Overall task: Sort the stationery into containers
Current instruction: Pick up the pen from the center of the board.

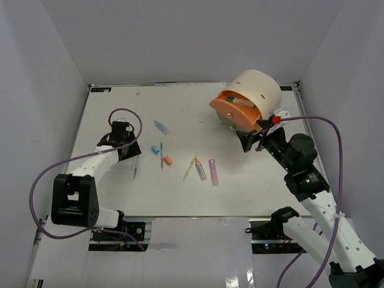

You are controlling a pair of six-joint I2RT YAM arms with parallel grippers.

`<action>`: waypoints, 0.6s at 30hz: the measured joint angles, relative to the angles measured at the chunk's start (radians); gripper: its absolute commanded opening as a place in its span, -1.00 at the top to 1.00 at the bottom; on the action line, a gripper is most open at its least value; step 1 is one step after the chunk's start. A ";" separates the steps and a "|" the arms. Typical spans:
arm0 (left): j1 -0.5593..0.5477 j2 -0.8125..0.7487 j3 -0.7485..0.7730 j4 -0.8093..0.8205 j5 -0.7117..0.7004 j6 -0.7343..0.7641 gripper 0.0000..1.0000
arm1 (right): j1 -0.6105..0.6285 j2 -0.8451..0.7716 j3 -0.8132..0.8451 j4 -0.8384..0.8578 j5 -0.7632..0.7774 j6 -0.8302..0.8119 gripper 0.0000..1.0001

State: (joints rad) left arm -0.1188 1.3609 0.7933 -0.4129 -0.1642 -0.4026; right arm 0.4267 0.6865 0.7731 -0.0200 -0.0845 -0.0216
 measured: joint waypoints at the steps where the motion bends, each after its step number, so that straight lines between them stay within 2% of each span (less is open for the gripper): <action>1: 0.002 0.013 0.000 -0.002 -0.004 0.000 -0.15 | 0.000 -0.009 -0.017 0.000 -0.008 0.011 -0.80; 4: 0.009 0.037 0.000 -0.007 -0.014 0.004 -0.06 | 0.000 -0.033 -0.035 0.001 -0.021 0.025 -0.80; 18: 0.011 0.126 -0.001 -0.010 -0.019 0.010 0.04 | 0.001 -0.079 -0.035 0.030 -0.027 0.040 -0.80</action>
State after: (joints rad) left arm -0.1081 1.4868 0.7925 -0.4229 -0.1833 -0.3931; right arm 0.4278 0.6075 0.7376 0.0097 -0.1112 0.0189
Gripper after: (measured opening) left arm 0.491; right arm 0.900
